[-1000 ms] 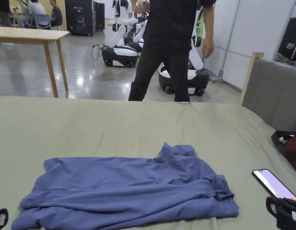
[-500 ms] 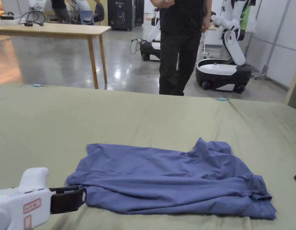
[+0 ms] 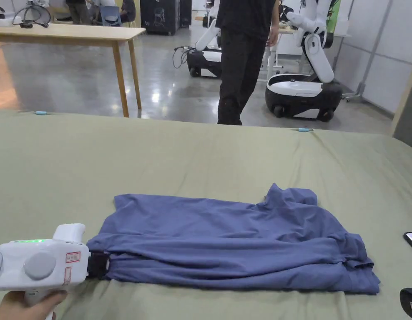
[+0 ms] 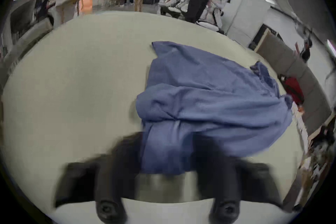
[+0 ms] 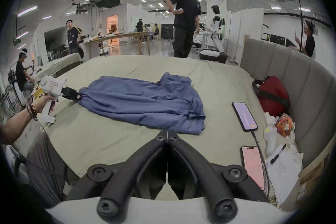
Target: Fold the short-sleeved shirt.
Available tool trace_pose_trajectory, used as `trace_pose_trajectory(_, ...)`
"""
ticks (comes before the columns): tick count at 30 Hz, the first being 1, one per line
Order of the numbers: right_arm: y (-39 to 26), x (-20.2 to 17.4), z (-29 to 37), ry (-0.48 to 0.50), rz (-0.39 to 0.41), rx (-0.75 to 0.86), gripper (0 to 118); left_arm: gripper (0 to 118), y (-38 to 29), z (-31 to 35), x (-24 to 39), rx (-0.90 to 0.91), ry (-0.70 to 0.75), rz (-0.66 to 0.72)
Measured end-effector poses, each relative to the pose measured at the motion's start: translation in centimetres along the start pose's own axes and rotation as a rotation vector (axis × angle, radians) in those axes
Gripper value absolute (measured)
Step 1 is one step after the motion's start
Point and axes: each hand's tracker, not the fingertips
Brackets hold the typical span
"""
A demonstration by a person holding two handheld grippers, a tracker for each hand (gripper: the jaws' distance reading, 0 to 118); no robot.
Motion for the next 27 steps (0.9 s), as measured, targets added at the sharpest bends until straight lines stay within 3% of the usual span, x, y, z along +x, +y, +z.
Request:
trace_pose_trajectory(1, 0.0, 0.1, -0.4, 0.002, 0.001, -0.001, 0, 9, -0.1, -0.2, -0.2, -0.012, -0.105, 0.003)
trace_pose_trajectory(2, 0.2, -0.1, -0.9, 0.005, 0.005, -0.003, 1, 6, -0.3, -0.3, -0.1, -0.022, -0.189, 0.048)
trace_pose_trajectory(4, 0.8, -0.4, -2.0, -0.019, 0.01, -0.015, 1, 6, -0.7, -0.2, 0.3, -0.025, -0.11, 0.032)
trace_pose_trajectory(12, 2.2, 2.4, -10.2, -0.058, 0.004, -0.085, 4, 6, -0.8, 1.3, -0.1, 0.0, -0.149, 0.075)
trace_pose_trajectory(13, 2.0, 3.8, -12.3, -0.052, 0.014, -0.11, 17, 6, -0.9, 1.4, -0.1, 0.003, -0.152, 0.073)
trace_pose_trajectory(14, 2.1, 4.7, -13.9, -0.055, -0.004, -0.123, 48, 6, -1.0, 1.4, 0.0, 0.005, -0.151, 0.065)
trace_pose_trajectory(15, 2.0, 5.5, -15.4, -0.057, -0.038, -0.163, 102, 6, -1.0, 1.4, 0.1, 0.006, -0.147, 0.055)
trace_pose_trajectory(16, 1.8, 6.3, -17.2, -0.061, -0.071, -0.218, 118, 6, -1.1, 1.4, 0.2, 0.006, -0.139, 0.044)
trace_pose_trajectory(20, 0.7, 7.8, -20.6, -0.156, -0.1, -0.341, 109, 6, -1.1, 1.3, 0.4, -0.003, -0.134, 0.029)
trace_pose_trajectory(25, -0.1, 7.4, -21.7, -0.065, -0.136, -0.369, 101, 6, -1.4, 1.8, 1.1, -0.008, -0.129, 0.019)
trace_pose_trajectory(26, -0.1, 7.1, -21.5, -0.039, -0.139, -0.347, 90, 6, -1.4, 1.8, 1.2, -0.008, -0.127, 0.018)
trace_pose_trajectory(27, -0.1, 6.6, -21.6, 0.007, -0.141, -0.344, 67, 6, -1.4, 2.0, 1.4, -0.008, -0.127, 0.02)
